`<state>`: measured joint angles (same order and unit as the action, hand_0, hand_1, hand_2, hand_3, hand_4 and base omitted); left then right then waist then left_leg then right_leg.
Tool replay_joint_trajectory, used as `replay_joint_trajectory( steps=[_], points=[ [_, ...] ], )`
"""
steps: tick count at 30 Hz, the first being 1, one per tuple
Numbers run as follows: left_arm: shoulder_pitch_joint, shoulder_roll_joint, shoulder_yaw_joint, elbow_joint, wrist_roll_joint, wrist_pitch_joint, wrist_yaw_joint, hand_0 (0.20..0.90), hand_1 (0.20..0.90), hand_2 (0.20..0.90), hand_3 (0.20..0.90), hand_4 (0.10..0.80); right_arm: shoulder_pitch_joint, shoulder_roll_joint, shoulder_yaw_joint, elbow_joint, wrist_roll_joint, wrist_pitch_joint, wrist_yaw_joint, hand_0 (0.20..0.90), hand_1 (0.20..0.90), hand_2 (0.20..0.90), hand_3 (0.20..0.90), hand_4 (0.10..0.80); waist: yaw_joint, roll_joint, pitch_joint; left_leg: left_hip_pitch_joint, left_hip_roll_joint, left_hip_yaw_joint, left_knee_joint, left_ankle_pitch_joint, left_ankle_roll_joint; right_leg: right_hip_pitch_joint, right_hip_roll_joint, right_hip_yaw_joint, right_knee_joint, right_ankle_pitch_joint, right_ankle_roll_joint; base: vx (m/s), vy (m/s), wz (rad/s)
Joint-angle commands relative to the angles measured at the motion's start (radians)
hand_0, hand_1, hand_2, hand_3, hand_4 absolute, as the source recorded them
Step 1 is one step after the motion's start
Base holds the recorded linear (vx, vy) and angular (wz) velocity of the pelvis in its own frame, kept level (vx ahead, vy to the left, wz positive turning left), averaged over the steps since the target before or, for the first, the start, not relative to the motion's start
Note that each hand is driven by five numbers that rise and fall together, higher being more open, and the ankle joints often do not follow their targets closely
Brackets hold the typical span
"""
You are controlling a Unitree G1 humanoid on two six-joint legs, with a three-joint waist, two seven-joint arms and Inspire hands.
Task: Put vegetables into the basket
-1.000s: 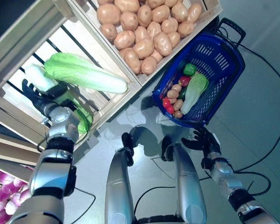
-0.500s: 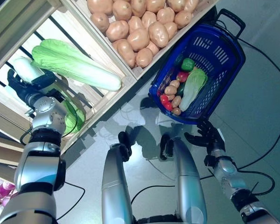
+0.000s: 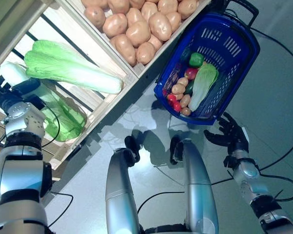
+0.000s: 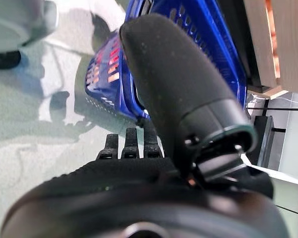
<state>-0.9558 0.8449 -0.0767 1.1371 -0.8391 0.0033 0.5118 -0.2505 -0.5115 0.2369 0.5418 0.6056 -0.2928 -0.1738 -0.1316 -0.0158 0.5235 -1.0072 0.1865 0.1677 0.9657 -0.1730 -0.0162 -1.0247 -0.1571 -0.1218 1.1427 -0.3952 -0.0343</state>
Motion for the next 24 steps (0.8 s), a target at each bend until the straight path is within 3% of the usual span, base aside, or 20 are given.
replay_joint_trajectory(
  steps=[1, 11, 18, 24],
  points=[
    [-0.054, -0.021, -0.044, 0.009, -0.001, -0.004, -0.046, 0.3, 0.3, 0.3, 0.3, 0.4, -0.019, -0.015, -0.055, -0.099, 0.05, -0.092, -0.038, 0.9, 0.9, 0.9, 0.9, 0.8, -0.027, -0.015, -0.003, 0.101, -0.028, 0.082, 0.103, -0.253, 0.058, 0.065, 0.01, 0.003, -0.073, 0.015, -0.016, 0.0, 0.0, 0.0],
    [-0.007, -0.025, -0.038, -0.028, 0.07, -0.001, -0.042, 0.3, 0.3, 0.3, 0.3, 0.4, -0.043, -0.013, -0.045, -0.104, 0.073, -0.069, -0.022, 0.9, 0.9, 0.9, 0.9, 0.8, -0.022, -0.013, -0.003, 0.193, -0.028, 0.088, 0.075, -0.26, 0.045, 0.153, 0.008, 0.005, -0.095, 0.006, -0.01, 0.003, -0.015, 0.0],
    [0.062, -0.024, -0.022, -0.087, 0.133, -0.034, -0.076, 0.3, 0.3, 0.3, 0.3, 0.4, -0.029, 0.0, -0.035, -0.084, 0.096, -0.077, 0.001, 0.9, 0.9, 0.9, 0.9, 0.8, -0.013, -0.007, -0.003, 0.357, -0.035, 0.098, -0.01, -0.243, 0.039, 0.311, 0.004, -0.002, -0.166, 0.013, -0.002, 0.017, -0.052, -0.01],
    [0.256, -0.081, 0.002, -0.228, 0.212, -0.095, -0.149, 0.3, 0.3, 0.3, 0.3, 0.4, 0.043, 0.052, -0.036, -0.099, 0.09, -0.091, 0.011, 0.9, 0.9, 0.9, 0.9, 0.8, 0.011, 0.005, -0.061, 0.512, -0.075, 0.083, -0.117, -0.217, 0.047, 0.467, -0.017, -0.023, -0.25, 0.024, 0.004, 0.043, -0.076, 0.04]
  ],
)
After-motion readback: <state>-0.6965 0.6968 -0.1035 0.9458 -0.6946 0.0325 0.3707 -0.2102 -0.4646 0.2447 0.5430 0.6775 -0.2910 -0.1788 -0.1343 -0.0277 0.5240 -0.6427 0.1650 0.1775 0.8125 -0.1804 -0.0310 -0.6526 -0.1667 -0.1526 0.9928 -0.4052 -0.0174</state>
